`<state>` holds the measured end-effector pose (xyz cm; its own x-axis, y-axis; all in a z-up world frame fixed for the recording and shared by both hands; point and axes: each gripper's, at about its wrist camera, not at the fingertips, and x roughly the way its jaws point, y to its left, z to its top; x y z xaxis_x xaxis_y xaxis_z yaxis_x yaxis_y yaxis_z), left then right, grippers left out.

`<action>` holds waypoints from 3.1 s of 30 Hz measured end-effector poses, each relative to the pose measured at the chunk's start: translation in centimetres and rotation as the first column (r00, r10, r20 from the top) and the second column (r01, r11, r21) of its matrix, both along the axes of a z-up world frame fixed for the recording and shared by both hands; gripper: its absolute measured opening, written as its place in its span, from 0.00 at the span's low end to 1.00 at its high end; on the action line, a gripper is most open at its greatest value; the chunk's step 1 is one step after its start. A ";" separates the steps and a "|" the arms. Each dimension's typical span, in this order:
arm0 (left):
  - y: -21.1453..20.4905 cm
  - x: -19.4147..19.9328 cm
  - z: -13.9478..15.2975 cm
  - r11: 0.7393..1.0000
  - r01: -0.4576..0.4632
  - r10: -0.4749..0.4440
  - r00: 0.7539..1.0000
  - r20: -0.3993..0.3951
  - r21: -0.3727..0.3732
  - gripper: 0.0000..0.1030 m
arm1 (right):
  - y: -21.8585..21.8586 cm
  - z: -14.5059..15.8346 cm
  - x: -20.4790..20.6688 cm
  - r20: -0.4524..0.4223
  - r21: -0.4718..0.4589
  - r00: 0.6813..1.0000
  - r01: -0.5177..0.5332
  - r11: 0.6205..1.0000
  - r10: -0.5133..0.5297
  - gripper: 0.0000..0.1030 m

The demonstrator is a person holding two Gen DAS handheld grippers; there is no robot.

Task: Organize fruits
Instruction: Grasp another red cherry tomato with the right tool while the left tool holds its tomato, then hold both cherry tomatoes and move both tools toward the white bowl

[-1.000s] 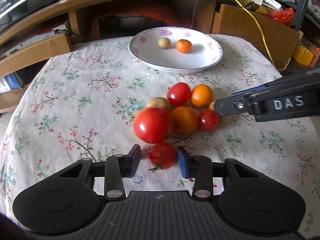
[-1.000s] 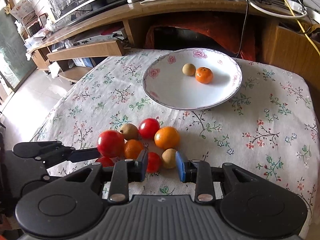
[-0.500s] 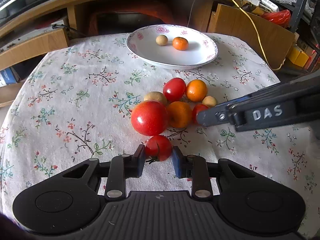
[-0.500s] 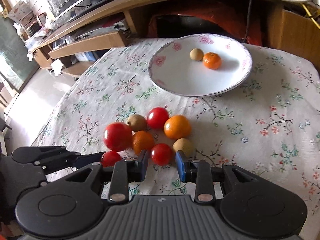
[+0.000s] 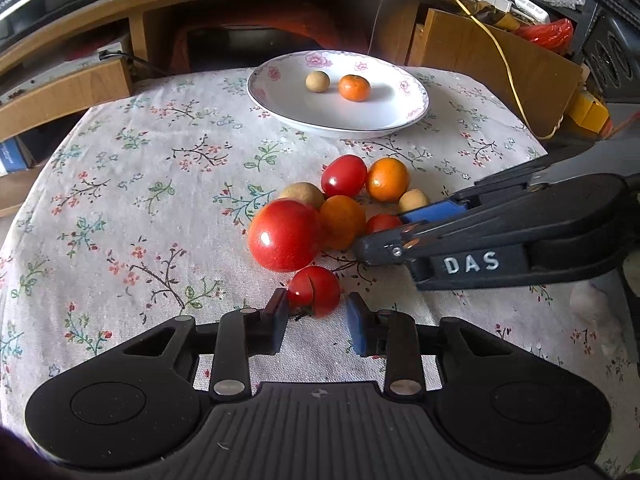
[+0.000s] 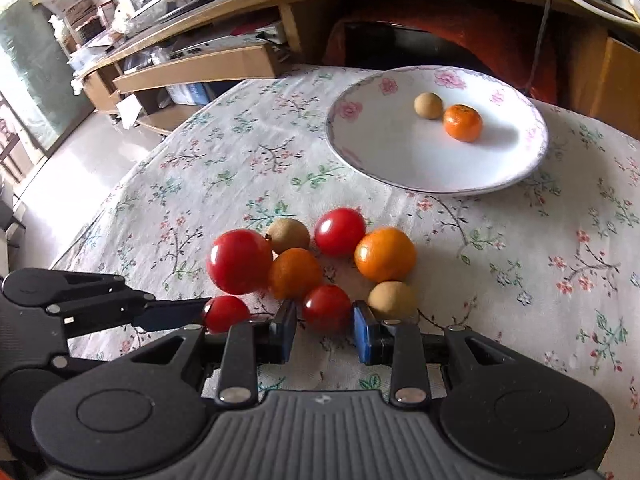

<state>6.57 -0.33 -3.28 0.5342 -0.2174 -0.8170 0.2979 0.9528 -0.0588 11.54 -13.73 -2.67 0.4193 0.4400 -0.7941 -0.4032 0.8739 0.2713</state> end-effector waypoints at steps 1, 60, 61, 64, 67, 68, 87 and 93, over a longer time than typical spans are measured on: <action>0.0 0.0 0.0 1.000 0.001 -0.001 1.000 0.001 0.001 0.40 | 0.2 0.0 -0.1 0.007 -0.003 1.000 -0.012 1.000 0.012 0.30; -1.0 -0.4 0.2 0.998 0.014 -0.017 0.999 0.036 0.058 0.34 | -1.9 0.9 -5.5 0.034 -0.194 0.999 -0.035 0.980 0.042 0.25; -1.0 -0.4 0.2 0.998 0.016 -0.018 0.999 0.034 0.058 0.34 | -1.9 0.9 -5.4 0.032 -0.197 0.999 -0.034 0.980 0.041 0.25; -0.9 -0.6 0.2 0.998 0.018 -0.019 0.999 0.027 0.055 0.33 | -1.9 1.0 -5.5 0.028 -0.199 0.999 -0.031 0.980 0.037 0.25; -1.0 -0.8 0.3 0.998 0.020 -0.021 1.000 0.023 0.055 0.33 | -2.0 1.1 -5.5 0.026 -0.199 0.999 -0.028 0.980 0.034 0.25; -1.0 -0.9 0.3 0.998 0.019 -0.020 1.000 0.021 0.053 0.33 | -2.0 1.1 -5.6 0.026 -0.199 0.999 -0.025 0.980 0.031 0.25; -1.3 -1.2 0.0 0.997 0.025 -0.027 0.999 0.034 0.070 0.41 | -2.1 0.9 -5.4 0.022 -0.206 0.998 -0.051 0.977 0.057 0.26; -1.4 -1.4 0.2 0.997 0.024 -0.026 0.999 0.022 0.068 0.33 | -1.8 1.0 -5.8 0.033 -0.228 0.998 -0.053 0.972 0.062 0.25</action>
